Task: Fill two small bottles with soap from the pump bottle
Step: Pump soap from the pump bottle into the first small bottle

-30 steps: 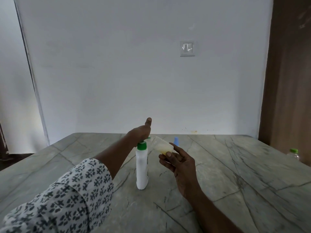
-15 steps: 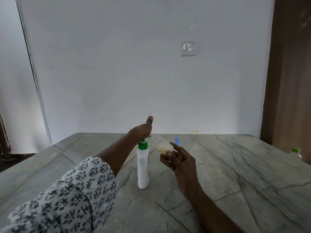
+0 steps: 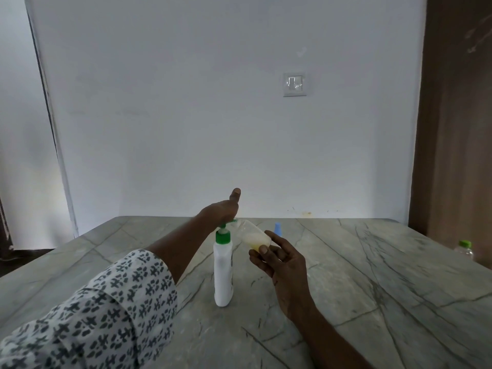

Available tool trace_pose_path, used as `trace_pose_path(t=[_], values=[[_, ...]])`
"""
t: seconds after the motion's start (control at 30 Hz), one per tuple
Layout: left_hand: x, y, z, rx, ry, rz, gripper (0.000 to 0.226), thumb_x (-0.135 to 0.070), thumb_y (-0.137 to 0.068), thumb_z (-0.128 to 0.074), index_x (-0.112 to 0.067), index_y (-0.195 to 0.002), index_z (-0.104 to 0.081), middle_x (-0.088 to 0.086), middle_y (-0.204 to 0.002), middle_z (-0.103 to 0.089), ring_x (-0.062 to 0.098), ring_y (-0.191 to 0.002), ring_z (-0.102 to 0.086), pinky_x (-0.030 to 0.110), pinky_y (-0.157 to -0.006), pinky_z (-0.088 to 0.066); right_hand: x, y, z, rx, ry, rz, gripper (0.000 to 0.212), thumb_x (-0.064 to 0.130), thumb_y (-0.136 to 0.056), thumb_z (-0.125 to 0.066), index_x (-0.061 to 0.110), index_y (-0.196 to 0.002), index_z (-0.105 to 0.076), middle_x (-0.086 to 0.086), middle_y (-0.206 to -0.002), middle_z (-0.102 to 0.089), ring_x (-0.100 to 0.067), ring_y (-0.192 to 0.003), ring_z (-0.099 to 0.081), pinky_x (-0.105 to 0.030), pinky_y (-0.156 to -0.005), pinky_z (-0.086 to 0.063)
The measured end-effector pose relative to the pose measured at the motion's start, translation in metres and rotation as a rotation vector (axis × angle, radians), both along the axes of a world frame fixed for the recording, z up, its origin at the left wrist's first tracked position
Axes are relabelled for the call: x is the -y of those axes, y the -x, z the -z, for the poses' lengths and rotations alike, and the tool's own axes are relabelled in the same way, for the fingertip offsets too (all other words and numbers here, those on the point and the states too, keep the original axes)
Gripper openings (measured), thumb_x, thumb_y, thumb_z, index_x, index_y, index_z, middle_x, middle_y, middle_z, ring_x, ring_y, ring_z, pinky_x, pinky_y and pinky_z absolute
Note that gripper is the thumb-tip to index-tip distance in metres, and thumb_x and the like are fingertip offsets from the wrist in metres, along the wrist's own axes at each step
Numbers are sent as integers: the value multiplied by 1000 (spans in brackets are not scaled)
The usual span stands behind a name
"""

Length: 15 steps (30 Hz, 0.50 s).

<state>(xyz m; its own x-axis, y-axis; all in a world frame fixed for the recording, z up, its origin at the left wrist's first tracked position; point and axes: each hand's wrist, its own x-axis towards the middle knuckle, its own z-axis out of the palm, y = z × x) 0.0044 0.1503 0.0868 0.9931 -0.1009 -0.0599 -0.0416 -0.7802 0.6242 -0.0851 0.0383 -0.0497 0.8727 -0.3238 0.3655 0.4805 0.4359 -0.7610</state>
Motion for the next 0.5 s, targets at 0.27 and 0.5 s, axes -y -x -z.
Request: trace_pose_path(t=[0.27,0.5], values=[[1,0,2,11,25,-12,85,-66,-94,-5,-6,-149,-27,21,-154,-27,36,-140,-31,44,-113,-27,1,0,2,0,10,-2,44,0,-77,-71,11,-119,-64,-14,-108,-73,-34,-99,-72,-40,-85,-60],[1,-3,12,11,10,-13,83,-64,-95,-5,-4,-149,-29,21,-153,-30,34,-140,-31,43,-114,-23,3,-3,7,-48,55,43,48,-5,-82,-69,7,-127,-60,-11,-112,-71,-33,-98,-72,-47,-90,-57]])
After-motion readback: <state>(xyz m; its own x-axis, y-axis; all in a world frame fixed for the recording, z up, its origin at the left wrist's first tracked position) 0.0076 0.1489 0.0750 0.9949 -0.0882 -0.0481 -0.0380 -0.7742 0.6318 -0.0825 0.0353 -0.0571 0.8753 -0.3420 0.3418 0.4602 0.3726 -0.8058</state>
